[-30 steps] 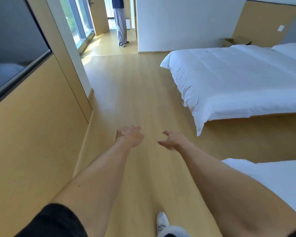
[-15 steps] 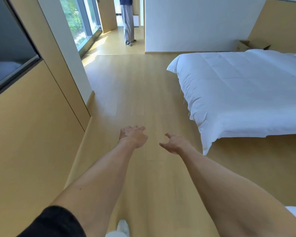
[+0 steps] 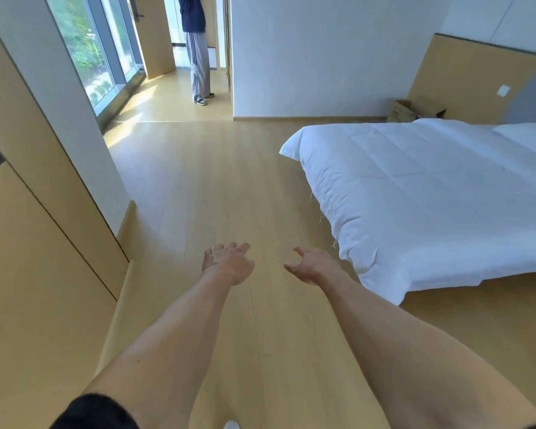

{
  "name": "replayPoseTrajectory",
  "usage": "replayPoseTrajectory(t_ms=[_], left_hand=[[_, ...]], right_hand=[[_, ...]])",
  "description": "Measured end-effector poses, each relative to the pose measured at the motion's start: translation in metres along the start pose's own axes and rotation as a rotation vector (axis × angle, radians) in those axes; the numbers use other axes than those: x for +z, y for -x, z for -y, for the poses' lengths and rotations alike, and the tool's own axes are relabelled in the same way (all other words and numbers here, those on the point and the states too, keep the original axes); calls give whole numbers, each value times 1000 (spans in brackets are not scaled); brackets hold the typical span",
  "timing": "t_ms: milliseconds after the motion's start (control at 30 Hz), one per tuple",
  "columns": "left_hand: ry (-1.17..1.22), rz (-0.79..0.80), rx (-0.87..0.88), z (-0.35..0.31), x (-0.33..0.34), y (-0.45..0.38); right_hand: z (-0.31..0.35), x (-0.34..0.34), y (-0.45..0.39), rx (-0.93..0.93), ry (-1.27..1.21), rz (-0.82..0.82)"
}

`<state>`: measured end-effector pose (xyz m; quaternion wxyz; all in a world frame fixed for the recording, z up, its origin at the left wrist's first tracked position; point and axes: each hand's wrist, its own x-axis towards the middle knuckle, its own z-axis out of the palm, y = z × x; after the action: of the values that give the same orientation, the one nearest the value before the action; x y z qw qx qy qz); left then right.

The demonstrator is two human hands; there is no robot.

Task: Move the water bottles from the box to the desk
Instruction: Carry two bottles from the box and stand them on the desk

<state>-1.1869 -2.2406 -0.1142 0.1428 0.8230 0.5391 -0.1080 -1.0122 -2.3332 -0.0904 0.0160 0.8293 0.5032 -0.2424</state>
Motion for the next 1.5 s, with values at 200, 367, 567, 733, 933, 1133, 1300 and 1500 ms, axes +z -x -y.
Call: replayPoseTrajectory(t_ms=[200,367,567,733,933,1133,1300,1500], left_hand=[[-31,-11,48,36,-45,-82],[-26,-3,75,51,-66,-138],[-26,4,41,69,-87,-209],[-40,14,0,75,-109,-281],[-16,30,-71,74,-150,-379],[15,15,-77,58,-182,-469],[19,11,-47,48,-201,-530],[11,6,-20,60,-228,-618]], right_hand=[[53,-31,-70,25,-13,-12],[72,-50,-122,39,2,-6],[90,-67,-203,20,-5,12],[110,-84,-296,-25,-14,37],[125,-123,-398,-75,20,77],[125,-163,-486,-77,28,94],[129,-188,-550,-66,36,79],[147,-215,-626,-51,51,54]])
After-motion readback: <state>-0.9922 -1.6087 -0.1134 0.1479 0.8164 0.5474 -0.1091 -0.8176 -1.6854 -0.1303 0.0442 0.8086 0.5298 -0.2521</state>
